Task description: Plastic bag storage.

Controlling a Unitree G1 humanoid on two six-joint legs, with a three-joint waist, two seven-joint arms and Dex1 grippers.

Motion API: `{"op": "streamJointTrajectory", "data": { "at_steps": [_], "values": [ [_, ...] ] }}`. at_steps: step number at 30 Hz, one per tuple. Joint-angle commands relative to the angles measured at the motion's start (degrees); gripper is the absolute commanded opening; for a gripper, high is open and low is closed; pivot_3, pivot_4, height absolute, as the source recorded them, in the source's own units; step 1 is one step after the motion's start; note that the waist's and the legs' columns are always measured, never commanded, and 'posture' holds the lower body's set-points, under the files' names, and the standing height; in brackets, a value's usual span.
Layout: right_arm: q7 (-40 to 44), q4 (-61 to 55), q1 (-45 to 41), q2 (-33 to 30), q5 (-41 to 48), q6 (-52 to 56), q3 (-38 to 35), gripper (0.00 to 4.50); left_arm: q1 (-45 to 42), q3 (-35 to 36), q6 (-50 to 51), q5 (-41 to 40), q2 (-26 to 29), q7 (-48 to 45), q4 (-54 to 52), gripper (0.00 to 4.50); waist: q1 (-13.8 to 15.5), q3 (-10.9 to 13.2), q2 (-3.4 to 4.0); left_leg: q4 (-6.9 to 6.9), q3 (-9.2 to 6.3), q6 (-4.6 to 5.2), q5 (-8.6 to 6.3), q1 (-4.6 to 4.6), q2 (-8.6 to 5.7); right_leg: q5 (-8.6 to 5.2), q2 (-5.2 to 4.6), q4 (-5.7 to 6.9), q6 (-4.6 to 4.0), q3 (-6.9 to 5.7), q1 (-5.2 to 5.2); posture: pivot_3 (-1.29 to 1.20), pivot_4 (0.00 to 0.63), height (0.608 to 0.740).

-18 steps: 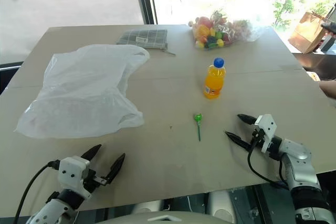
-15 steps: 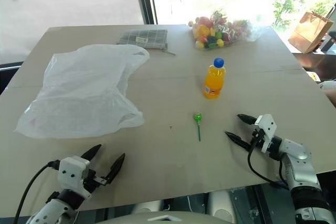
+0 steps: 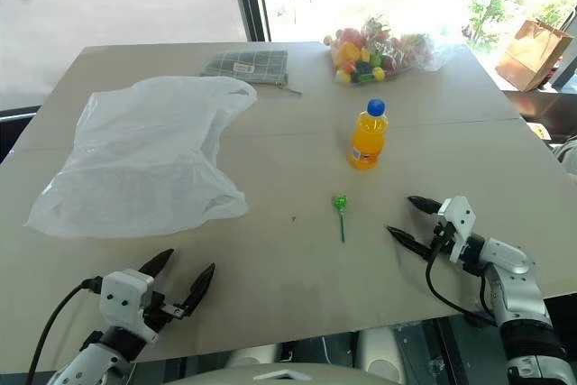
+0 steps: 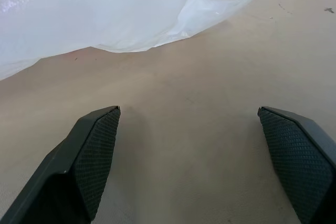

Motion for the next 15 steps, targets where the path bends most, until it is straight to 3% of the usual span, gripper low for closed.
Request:
{"op": "streamJointTrajectory", "data": {
  "at_steps": [1,8,15],
  "values": [
    [-0.2,2.6,0.9,-0.4,-0.8,0.8,-0.2,4.5,0.7,-0.6,0.0,0.9,-0.2,0.3,0.0,4.41,0.0,0.0,0.01,0.0,0.0,0.0,0.0,0.0,0.0,0.0,-0.02,0.0,0.0,0.0,0.0,0.0,0.15,0.74],
    [0.1,2.5,0.5,-0.1,-0.6,0.7,0.0,4.5,1.3,-1.9,0.1,-0.3,-0.3,-0.5,-1.9,4.41,0.0,0.0,0.02,0.0,0.03,0.0,0.0,0.01,-0.01,0.0,-0.28,0.0,0.01,-0.06,0.0,0.0,0.15,0.74],
    [0.5,-5.6,2.5,2.0,0.8,3.8,2.6,4.5,-0.7,-2.4,10.5,-14.9,5.3,-5.9,-14.3,4.41,0.0,0.1,-0.04,0.0,-0.06,0.0,0.0,-0.29,0.01,0.0,-0.29,0.0,0.0,-0.23,-0.28,0.0,0.15,0.74]
  ]
}}
